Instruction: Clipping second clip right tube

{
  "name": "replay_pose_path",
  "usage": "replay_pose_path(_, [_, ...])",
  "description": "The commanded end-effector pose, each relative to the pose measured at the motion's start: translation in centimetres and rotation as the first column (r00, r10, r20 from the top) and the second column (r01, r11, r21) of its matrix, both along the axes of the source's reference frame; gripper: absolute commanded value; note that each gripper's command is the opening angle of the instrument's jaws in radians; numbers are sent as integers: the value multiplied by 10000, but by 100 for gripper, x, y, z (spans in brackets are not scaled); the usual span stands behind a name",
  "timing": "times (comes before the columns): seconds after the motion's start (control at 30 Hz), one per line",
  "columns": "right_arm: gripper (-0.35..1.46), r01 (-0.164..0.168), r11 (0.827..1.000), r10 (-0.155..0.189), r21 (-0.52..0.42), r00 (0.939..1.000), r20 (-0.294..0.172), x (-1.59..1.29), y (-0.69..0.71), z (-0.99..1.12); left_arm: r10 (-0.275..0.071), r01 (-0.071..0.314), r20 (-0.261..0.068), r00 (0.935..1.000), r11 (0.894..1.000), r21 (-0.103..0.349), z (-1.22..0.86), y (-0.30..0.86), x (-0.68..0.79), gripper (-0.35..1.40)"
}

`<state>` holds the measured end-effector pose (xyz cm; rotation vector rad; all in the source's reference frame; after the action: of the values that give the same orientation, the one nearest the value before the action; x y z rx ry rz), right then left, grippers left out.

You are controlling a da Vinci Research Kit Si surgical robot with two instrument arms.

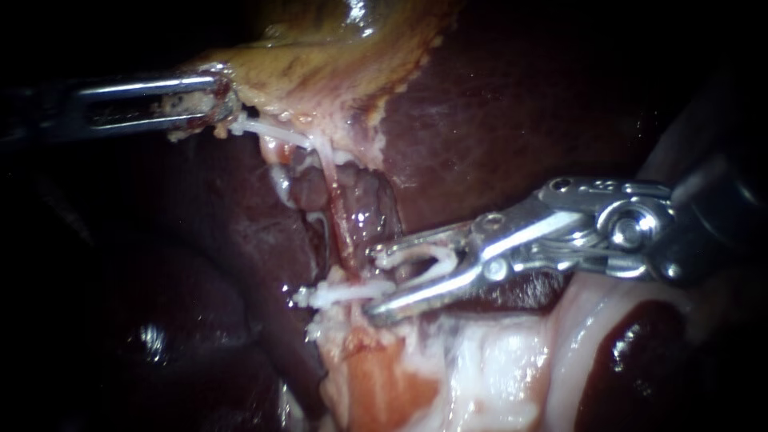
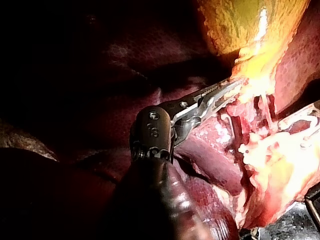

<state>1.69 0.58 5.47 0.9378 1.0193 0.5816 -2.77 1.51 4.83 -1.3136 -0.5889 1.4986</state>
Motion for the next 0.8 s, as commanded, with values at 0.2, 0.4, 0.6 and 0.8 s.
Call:
replay_pose_path(0.2, [50,-60,9999,61,-133,10000,64,20,-11,19,-9,9,-8,10000,10000,2,0,0,-1,-35])
replay_pose_path(0.4, [50,-177,9996,180,-222,9997,136,37,-17,27,-15,15,-12,10000,10000,3,0,0,-2,-35])
replay_pose_path(0.6, [50,-218,9995,222,-247,9996,157,40,-18,30,-17,17,-13,10000,10000,3,0,0,-3,-35])
replay_pose_path(0.8, [50,-300,9993,302,-222,9995,74,46,-17,32,-24,24,-17,10000,10000,2,0,1,-4,-35])
